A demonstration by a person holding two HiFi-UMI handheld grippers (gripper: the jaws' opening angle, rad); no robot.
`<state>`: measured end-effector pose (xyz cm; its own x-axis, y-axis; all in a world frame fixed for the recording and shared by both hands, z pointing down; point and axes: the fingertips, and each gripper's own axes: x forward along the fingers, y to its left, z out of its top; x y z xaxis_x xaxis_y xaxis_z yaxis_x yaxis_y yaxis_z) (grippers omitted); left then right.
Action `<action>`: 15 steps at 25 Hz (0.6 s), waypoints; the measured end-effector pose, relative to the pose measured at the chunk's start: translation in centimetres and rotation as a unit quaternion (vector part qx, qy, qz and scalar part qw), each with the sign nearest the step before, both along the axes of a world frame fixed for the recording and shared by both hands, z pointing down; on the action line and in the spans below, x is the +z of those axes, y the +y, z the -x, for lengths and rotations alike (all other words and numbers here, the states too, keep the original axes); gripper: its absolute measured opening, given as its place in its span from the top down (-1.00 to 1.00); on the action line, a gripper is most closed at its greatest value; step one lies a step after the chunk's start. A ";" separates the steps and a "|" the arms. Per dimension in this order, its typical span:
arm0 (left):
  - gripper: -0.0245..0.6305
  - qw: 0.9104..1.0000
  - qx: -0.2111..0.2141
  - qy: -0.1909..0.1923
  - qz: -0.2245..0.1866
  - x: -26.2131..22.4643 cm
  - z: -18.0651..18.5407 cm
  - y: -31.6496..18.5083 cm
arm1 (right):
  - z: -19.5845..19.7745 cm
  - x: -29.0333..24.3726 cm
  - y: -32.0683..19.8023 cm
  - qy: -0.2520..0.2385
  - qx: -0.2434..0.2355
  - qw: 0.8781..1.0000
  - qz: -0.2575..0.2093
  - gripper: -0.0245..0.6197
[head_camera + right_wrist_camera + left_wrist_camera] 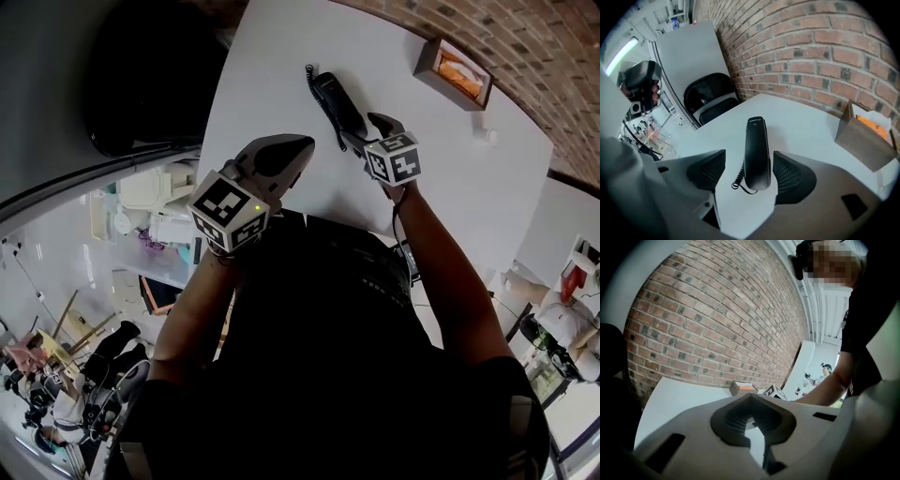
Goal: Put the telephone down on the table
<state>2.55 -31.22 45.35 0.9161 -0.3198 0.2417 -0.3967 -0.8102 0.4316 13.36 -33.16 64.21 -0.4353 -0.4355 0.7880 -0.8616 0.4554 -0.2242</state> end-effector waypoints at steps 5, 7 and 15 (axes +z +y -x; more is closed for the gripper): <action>0.90 1.000 0.006 -0.007 -0.020 -1.7 -2.3 1.6 | -1.7 -5.1 1.1 -0.027 0.012 0.999 -0.043 0.00; 0.90 1.000 0.005 -0.008 -0.028 -2.3 -3.0 1.9 | -2.3 -7.7 1.3 -0.040 0.016 0.997 -0.069 0.00; 0.90 0.998 0.007 -0.022 -0.060 -4.8 -5.4 3.7 | -3.3 -17.9 4.3 -0.090 -0.005 0.984 -0.156 0.00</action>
